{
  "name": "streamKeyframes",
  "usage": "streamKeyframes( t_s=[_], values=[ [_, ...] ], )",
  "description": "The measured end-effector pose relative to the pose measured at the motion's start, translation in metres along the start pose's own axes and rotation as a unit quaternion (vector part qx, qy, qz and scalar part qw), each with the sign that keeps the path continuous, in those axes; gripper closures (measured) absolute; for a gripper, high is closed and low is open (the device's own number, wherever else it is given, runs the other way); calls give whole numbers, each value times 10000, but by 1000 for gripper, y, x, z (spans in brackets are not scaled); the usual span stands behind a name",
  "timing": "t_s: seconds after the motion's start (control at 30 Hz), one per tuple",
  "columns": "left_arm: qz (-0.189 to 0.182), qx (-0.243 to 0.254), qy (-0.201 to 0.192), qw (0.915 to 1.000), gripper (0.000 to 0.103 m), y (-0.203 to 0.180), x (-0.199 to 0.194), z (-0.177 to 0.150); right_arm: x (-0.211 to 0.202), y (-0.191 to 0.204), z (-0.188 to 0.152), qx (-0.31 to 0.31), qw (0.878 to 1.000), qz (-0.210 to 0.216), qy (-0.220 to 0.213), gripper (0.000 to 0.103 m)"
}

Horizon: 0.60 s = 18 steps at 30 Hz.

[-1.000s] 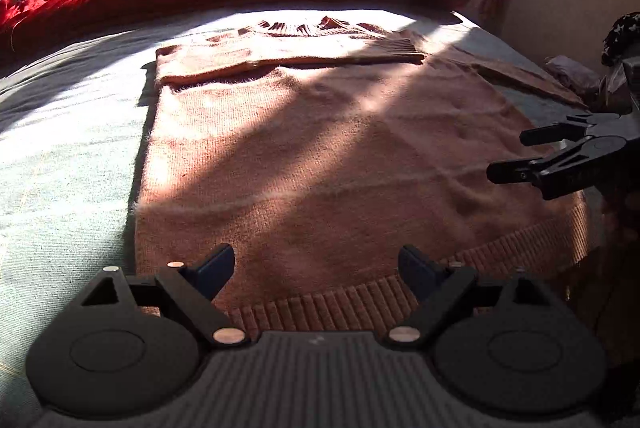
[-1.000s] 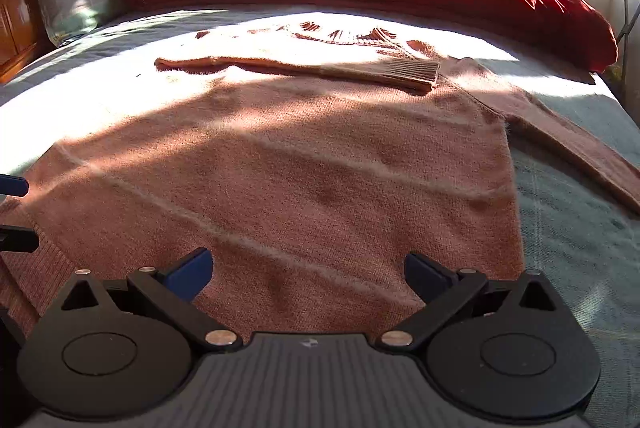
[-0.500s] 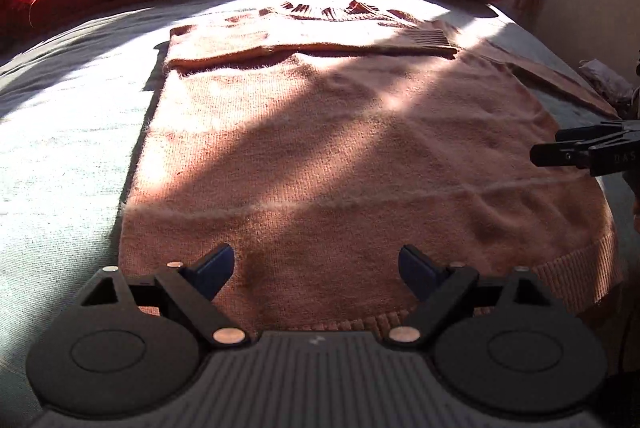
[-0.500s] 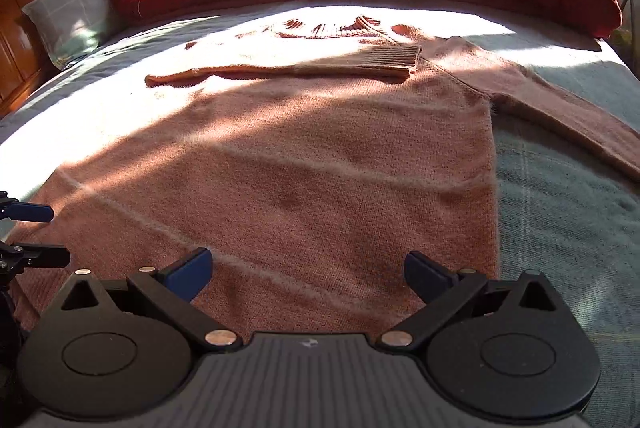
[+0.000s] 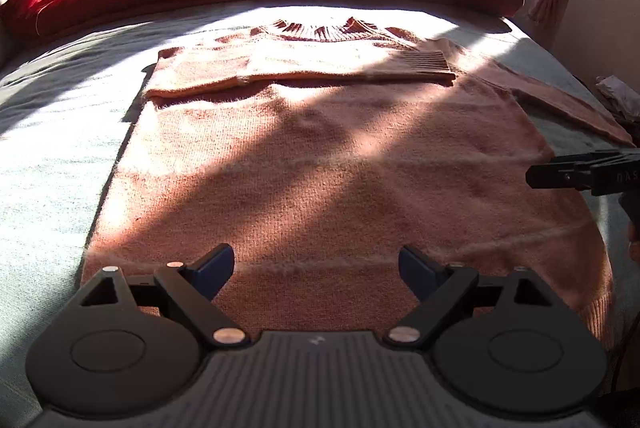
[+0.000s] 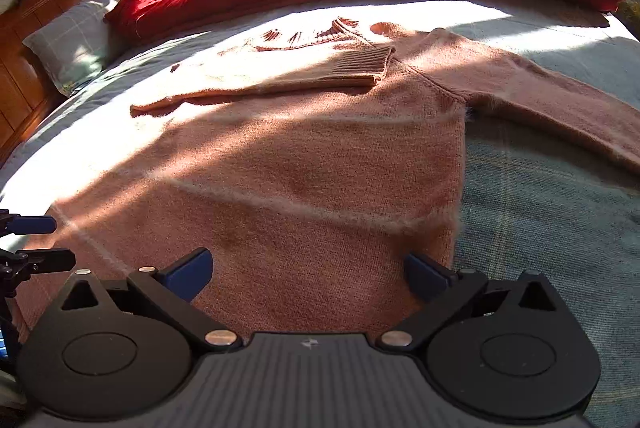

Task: Fold clothes

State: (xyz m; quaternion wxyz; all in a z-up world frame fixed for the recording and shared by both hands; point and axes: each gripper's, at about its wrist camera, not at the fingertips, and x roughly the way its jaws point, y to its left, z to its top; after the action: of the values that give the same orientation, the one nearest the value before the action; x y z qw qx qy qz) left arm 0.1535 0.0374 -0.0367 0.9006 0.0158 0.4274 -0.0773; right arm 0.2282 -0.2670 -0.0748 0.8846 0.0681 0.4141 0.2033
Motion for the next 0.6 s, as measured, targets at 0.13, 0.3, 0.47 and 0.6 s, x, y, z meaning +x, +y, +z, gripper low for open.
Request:
streamKeyframes(
  t_s=[0.13, 0.3, 0.47, 0.6],
  values=[
    [30, 7, -12, 10000, 14, -12, 1, 7, 1, -6, 23, -4, 9995, 189, -238, 0],
    [96, -22, 126, 9999, 14, -14, 4, 3, 29, -15, 24, 179, 9997, 130, 103, 0],
    [144, -158, 156, 9996, 14, -1, 11, 7, 19, -18, 10, 58, 9998, 191, 93, 0],
    [-8, -84, 95, 9999, 14, 9, 16, 9, 7, -20, 7, 336, 9993, 115, 82, 0]
  ],
)
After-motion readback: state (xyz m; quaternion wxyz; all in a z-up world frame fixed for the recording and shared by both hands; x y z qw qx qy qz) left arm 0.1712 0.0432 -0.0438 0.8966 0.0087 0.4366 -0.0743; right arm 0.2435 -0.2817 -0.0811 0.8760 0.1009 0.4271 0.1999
